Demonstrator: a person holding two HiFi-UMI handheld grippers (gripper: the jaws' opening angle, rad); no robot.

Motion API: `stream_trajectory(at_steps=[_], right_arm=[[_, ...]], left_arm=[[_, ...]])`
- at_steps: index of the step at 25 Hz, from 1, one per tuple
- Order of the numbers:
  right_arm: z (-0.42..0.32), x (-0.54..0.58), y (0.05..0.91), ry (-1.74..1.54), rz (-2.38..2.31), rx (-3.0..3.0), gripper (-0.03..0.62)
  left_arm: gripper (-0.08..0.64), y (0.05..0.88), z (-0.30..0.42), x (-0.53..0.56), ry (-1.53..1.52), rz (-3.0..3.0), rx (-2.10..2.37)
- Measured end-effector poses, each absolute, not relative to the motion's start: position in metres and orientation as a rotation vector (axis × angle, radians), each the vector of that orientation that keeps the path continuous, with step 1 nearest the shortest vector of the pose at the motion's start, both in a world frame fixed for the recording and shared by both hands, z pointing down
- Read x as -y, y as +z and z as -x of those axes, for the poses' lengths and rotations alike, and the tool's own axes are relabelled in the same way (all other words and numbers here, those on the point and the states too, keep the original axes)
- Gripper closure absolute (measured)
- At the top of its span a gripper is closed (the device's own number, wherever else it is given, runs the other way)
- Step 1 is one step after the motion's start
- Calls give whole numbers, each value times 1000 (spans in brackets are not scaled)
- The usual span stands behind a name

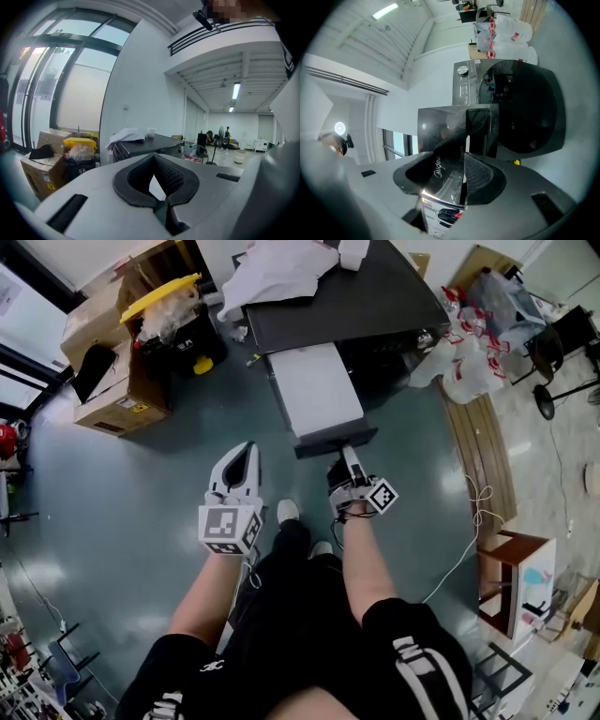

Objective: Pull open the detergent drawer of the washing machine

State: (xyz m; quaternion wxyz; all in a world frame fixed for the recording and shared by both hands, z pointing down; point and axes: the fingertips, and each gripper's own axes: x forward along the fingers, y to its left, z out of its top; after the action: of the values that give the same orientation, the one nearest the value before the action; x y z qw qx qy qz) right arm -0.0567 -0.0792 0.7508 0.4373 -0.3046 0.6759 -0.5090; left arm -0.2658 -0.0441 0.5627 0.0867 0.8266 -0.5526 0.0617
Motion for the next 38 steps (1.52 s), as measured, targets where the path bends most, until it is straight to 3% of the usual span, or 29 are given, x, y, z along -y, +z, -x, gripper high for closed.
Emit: stream_trajectory(at_steps=[25, 28, 32, 38], right_arm=[[41, 58, 768, -1392, 1036, -1690, 386], [36, 54, 761, -1398, 1131, -1769, 438], [17, 48, 736, -1377, 1199, -1834, 450], [-11, 38, 672, -1148, 1548, -2093, 541]], left_arm=[[568, 529, 252, 35, 195, -2533, 1601], [568, 517, 248, 34, 176, -2545, 1602], [568, 503, 240, 32, 147, -2559, 1603], [568, 486, 230, 19, 114, -2572, 1602]])
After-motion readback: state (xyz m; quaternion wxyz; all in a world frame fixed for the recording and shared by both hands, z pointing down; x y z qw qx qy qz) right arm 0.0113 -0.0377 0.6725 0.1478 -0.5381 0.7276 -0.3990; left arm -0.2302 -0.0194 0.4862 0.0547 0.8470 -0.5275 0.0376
